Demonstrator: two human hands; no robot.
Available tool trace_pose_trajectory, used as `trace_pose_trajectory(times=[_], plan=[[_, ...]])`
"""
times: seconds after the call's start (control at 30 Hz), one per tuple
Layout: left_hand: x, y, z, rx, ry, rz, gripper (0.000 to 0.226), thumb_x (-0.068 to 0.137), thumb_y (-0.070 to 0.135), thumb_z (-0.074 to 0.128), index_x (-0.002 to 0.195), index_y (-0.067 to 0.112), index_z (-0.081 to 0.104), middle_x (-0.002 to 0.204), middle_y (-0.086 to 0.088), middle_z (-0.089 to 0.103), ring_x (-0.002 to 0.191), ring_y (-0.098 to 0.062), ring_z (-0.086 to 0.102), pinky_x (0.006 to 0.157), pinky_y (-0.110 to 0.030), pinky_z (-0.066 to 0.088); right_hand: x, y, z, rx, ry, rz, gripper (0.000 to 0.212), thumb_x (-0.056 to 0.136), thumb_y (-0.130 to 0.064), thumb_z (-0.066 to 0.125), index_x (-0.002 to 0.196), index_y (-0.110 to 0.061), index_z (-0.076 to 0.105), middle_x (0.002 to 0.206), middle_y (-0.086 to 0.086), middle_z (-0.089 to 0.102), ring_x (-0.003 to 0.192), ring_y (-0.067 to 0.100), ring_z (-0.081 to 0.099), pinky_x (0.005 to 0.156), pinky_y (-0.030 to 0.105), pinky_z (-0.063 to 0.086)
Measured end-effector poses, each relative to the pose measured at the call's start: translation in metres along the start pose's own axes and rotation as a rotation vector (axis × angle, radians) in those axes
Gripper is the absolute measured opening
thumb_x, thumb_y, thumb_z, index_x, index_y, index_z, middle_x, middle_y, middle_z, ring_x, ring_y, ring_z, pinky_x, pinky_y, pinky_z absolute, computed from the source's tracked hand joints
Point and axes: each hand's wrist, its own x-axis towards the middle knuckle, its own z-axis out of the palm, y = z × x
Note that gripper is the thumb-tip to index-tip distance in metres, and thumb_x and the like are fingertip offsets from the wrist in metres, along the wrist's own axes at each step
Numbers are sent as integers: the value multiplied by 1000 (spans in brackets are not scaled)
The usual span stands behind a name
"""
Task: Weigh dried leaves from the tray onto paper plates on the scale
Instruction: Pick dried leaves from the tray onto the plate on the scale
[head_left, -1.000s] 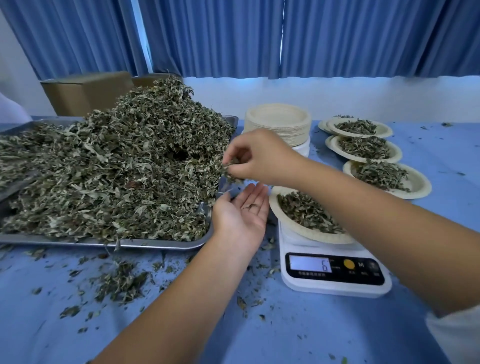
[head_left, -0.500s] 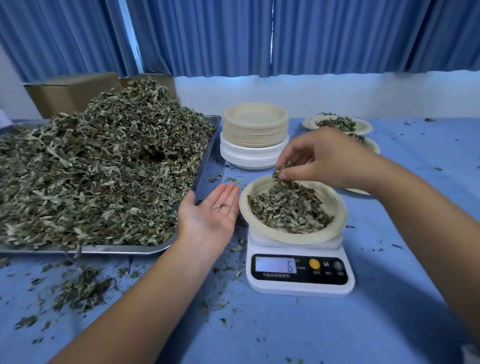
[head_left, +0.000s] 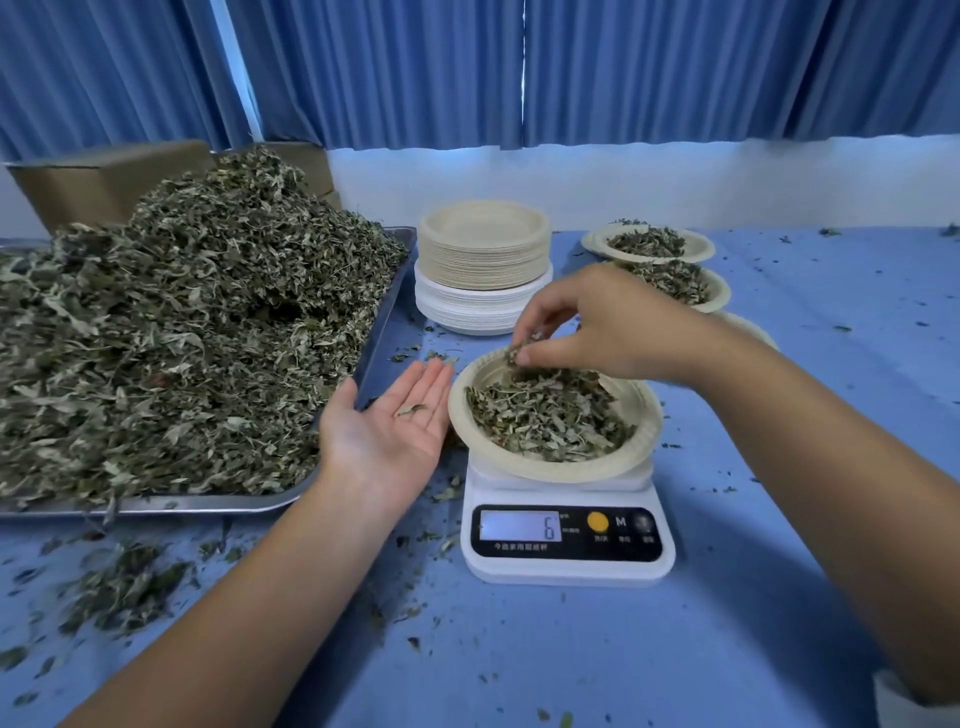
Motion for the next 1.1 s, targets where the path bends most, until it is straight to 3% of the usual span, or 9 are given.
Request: trace_pose_trajectory(times=[0.27,0.37,0.53,0.63,0.8,0.97,1.03,1.1], plan=[[1,0,0,10,4,0,62,99,46,34,109,-10,58,107,-26,67,104,-36,64,96,-42,49,1,2,-5,91,178,-21,6,80,-19,77,85,-17,74,79,-8,72,79,11,64,74,21,48],[1,0,0,15,7,1,61,99,46,34,110,-9,57,108,-26,66,104,-36,64,96,-42,49,3,4,-2,76,197,-24,9,79,-18,77,87,-15,75,78,-10,70,72,5,62,71,16,46],[0,0,0,23,7,0,60,99,46,34,109,-9,57,110,-25,66,105,-35,63,96,-41,49,6,10,9,-2,158,-6,15,78,-20,79,90,-19,70,80,-7,67,71,3,59,68,17,47],[0,0,0,26,5,0,60,99,45,34,109,-9,57,109,-26,66,105,-36,64,95,-42,50,7,13,14,-123,74,0,4,82,-28,74,83,-25,72,76,-18,66,68,-10,55,62,12,41],[0,0,0,25,0,-1,59,99,45,35,108,-9,57,108,-26,66,105,-35,64,94,-42,50,7,12,8,-104,99,6,11,88,-29,65,84,-27,76,74,-25,64,67,-18,53,58,4,39],[1,-1,-1,30,-4,0,59,100,45,34,108,-9,57,107,-25,67,103,-35,64,92,-42,51,6,8,8,-63,111,1,21,91,-19,57,97,-29,74,81,-24,64,75,-7,58,61,0,39],[1,0,-1,29,-6,-5,60,99,45,34,109,-9,58,108,-25,67,103,-35,64,90,-42,52,4,4,10,-75,61,-7,25,90,-16,54,96,-31,73,88,-14,70,73,-2,60,62,5,42],[1,0,-1,25,-9,-7,60,99,45,34,109,-9,58,109,-25,66,104,-35,64,90,-42,52,3,3,11,-116,4,-6,25,88,-14,54,94,-28,75,89,-8,72,77,7,64,72,18,50]])
